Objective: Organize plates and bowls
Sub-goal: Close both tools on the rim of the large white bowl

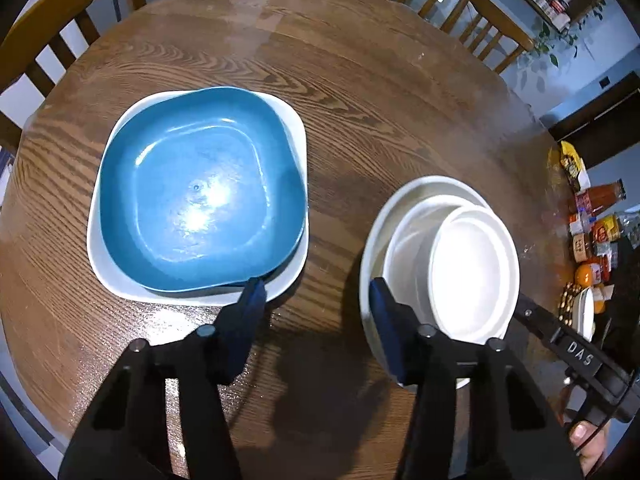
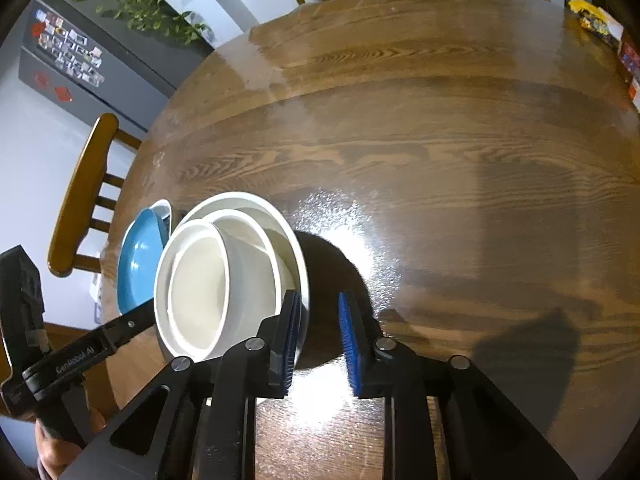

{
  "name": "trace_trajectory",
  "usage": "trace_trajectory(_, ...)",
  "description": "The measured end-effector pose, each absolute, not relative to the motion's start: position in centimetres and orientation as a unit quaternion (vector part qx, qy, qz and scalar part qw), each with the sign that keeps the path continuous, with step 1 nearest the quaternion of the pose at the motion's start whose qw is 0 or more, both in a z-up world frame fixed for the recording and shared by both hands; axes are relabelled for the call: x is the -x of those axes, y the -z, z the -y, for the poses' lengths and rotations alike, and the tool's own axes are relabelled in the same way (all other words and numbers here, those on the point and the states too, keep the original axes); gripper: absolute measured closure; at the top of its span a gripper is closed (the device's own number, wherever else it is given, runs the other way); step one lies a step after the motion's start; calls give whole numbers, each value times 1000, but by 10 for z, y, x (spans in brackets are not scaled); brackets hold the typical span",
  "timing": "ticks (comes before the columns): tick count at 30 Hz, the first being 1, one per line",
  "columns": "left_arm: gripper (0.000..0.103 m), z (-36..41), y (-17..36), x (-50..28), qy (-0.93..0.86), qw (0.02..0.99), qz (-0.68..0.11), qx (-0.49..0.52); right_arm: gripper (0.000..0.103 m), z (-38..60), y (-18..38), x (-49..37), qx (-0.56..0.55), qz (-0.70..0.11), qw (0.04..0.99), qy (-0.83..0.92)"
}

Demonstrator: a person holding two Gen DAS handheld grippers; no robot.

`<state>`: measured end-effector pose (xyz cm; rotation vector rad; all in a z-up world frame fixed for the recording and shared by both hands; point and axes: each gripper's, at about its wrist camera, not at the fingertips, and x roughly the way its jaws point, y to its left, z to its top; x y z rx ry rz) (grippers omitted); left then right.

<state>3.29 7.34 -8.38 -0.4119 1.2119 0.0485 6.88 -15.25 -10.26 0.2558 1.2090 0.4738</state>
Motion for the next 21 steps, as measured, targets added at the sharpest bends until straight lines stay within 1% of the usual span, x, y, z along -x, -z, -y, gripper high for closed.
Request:
trace_trajectory(2,68,-69,86,-34,-13,799,-569,191,84,152,103,-69,-119,-559,790,-221)
trace_trajectory(4,72,-66,86,-35,-14,804,-567,181,84,152,103,-69,-120,-559,789,-223)
trace_trajectory(5,77,-65,87,-36,-11,804,-566,181,84,152,104,-69,-122,-559,789,-224)
trace_trajectory(7,81,-63,87,-37,-9,805,-565,181,84,152,104,-69,-124,-559,788,-225)
trace_trajectory(12,101,-52,88,-41,-2,814,-558,163,84,151,105,-68,-134,-555,791,-221)
trace_trajectory(14,101,-48,87,-42,-2,818,-554,153,94,149,105,-67,-140,-552,789,-230)
trace_trajectory(21,102,-47,86,-40,3,820,-550,159,94,146,104,-64,-143,-548,794,-222)
